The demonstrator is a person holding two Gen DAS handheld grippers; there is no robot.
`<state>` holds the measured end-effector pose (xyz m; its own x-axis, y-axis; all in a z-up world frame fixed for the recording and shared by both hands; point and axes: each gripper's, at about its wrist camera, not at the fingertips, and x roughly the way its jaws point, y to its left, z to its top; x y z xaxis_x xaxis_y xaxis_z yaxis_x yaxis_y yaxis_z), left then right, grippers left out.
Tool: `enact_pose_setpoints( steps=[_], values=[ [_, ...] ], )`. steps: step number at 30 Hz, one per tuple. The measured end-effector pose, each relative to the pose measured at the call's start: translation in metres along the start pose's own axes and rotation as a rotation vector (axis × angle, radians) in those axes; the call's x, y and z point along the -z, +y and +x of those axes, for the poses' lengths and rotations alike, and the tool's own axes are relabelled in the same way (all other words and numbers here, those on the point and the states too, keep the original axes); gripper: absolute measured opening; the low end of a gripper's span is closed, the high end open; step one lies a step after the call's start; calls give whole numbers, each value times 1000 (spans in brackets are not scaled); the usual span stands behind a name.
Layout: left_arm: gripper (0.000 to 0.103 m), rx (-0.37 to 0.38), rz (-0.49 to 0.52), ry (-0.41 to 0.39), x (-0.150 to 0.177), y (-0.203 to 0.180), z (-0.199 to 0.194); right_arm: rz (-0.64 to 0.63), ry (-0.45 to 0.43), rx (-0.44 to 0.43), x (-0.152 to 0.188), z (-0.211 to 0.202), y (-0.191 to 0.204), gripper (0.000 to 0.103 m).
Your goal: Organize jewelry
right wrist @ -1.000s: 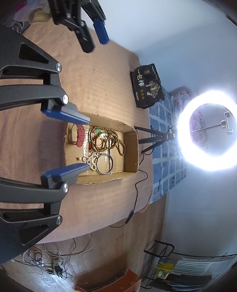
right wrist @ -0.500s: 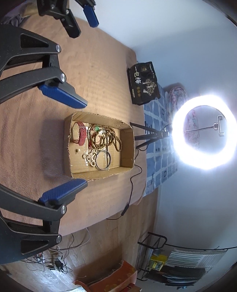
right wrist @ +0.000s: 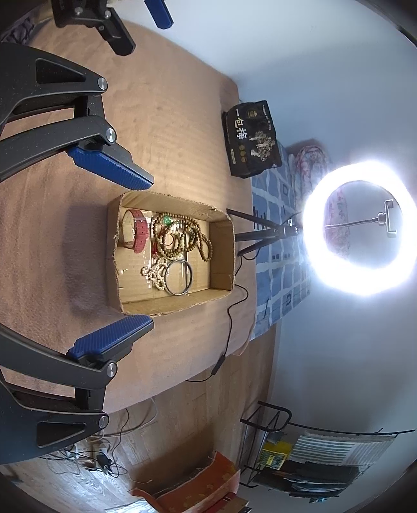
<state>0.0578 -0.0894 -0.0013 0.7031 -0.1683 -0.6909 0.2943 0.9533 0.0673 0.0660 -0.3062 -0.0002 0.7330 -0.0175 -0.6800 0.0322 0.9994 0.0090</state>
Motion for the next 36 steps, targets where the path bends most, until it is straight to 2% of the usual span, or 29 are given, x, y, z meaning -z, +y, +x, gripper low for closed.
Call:
enact_pose_setpoints(
  steps=[3, 4, 5, 12, 36],
  values=[
    [90, -29, 8, -8, 1, -1, 1, -3, -1, -2, 0, 1, 1, 80],
    [99, -35, 9, -11, 0, -2, 1, -2, 2, -5, 0, 1, 1, 80],
    [103, -38, 8, -16, 0, -1, 0, 0, 4, -7, 0, 1, 1, 80],
    [103, -11, -6, -63, -1, -2, -9, 6, 2, -7, 0, 1, -1, 80],
    [103, 13, -20, -77, -1, -2, -13, -5, 2, 9, -1, 0, 0, 80]
  ],
)
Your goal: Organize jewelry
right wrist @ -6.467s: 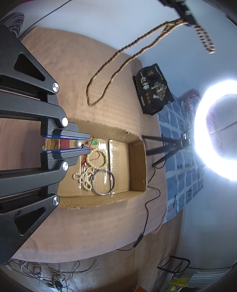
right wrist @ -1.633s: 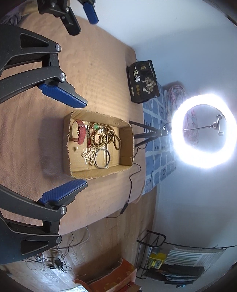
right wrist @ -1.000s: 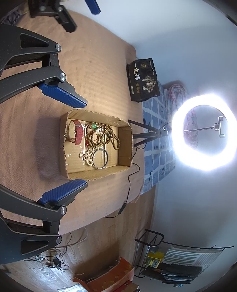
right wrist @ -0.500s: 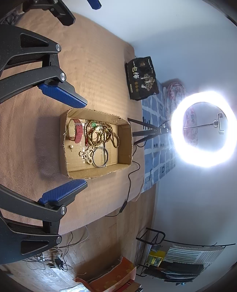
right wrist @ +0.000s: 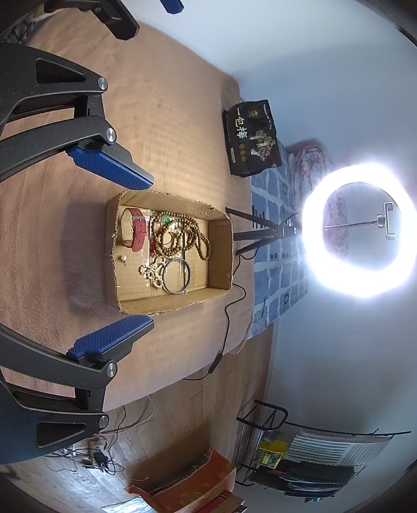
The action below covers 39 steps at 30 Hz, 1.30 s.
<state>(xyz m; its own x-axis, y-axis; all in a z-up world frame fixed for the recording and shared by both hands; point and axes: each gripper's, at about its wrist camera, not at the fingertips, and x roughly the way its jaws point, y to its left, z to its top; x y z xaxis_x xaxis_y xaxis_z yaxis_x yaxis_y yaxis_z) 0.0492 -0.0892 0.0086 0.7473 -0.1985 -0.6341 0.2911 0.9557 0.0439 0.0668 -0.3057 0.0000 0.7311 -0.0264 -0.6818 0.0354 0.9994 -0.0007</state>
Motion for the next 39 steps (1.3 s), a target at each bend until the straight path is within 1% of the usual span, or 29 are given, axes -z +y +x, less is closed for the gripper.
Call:
enact_pose_setpoints(
  steps=[39],
  values=[
    [103, -2, -4, -1, -2, 0, -1, -1, 9, 7, 3, 2, -1, 80]
  ],
)
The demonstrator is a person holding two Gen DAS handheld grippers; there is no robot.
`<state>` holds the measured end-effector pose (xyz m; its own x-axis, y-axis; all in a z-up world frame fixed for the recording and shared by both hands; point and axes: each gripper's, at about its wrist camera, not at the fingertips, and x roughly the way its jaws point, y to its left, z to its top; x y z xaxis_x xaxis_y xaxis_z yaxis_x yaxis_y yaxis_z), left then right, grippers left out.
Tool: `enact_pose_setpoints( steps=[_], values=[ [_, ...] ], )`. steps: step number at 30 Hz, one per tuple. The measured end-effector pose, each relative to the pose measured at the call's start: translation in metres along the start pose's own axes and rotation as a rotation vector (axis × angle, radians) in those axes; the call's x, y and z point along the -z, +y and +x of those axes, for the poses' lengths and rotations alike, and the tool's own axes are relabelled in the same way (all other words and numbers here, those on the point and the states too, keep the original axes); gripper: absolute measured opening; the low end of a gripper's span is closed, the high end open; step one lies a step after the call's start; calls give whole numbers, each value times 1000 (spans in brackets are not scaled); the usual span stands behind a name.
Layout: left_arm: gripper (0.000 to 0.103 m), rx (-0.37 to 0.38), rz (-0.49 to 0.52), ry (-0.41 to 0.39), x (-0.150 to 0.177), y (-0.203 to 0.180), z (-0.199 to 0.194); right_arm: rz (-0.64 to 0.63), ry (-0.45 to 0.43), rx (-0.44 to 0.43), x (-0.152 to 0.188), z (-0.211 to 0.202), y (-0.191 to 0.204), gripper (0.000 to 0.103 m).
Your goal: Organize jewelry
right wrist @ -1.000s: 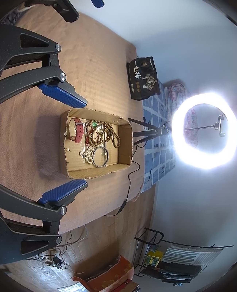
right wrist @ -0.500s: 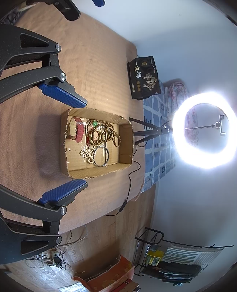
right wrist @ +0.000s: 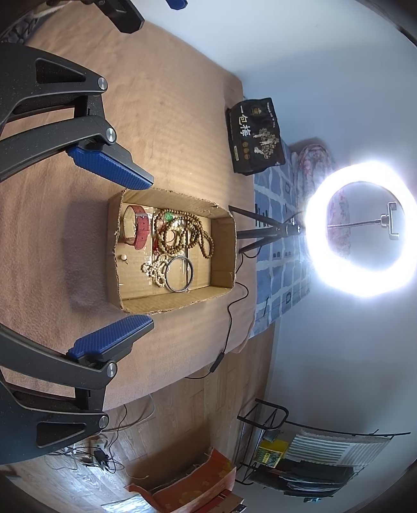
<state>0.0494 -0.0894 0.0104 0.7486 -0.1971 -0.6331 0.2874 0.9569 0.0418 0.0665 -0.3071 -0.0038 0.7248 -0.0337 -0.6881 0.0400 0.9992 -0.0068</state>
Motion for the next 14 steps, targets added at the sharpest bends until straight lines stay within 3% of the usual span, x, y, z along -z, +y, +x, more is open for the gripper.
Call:
enact_pose_setpoints(
  steps=[14],
  values=[
    [103, -12, 7, -23, -1, -1, -3, -8, 9, 3, 1, 3, -1, 80]
  ],
)
